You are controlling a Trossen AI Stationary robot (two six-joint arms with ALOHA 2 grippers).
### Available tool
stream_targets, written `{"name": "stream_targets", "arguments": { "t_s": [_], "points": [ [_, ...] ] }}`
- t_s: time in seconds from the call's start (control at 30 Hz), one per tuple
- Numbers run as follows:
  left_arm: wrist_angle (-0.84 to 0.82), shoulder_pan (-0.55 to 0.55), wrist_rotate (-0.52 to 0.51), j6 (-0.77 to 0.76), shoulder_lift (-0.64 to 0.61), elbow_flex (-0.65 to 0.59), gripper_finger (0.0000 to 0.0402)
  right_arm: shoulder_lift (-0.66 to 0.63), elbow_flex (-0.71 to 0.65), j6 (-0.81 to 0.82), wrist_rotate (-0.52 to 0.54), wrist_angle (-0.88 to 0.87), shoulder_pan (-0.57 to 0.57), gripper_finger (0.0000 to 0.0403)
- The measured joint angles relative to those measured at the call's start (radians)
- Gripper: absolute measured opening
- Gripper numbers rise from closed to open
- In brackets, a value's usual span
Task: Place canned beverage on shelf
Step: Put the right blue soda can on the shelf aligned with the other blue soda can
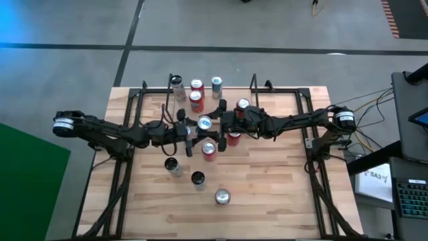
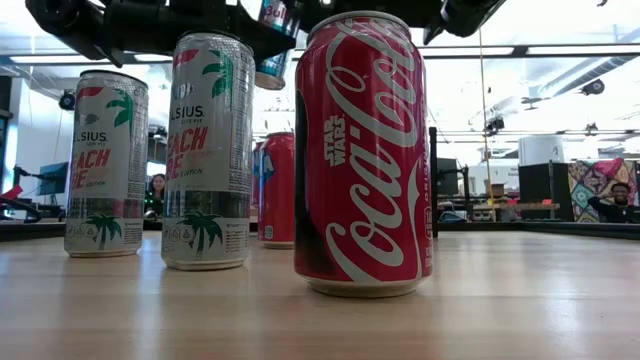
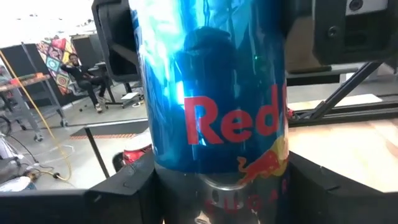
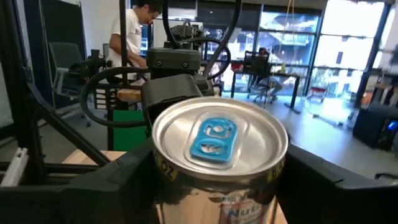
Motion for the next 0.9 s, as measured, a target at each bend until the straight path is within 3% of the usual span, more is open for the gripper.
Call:
{"name": "stream_targets", "arguments": {
  "t_s": [0.23, 0.43, 0.73, 0.9],
  "points": [
    [-0.031, -0.002, -0.044, 0.047, 0.002, 0.0, 0.0217, -0.031, 0.004, 0.033, 0.005, -0.101, 0.0, 0.032],
    [-0.031, -0.002, -0.05, 0.051, 0.002, 0.0, 0.022, -0.045, 0.111, 0.003, 0.029, -0.391, 0.003, 0.0343],
    [-0.034, -0.002, -0.05, 0.05, 0.002, 0.0, 0.022, -0.026, 0.224, -0.05, 0.058, -0.545, 0.008, 0.0338],
    [-0.038, -0.001, -0.052, 0.048, 0.002, 0.0, 0.022, -0.026, 0.251, -0.049, 0.057, -0.581, 0.008, 0.0293]
  ]
}}
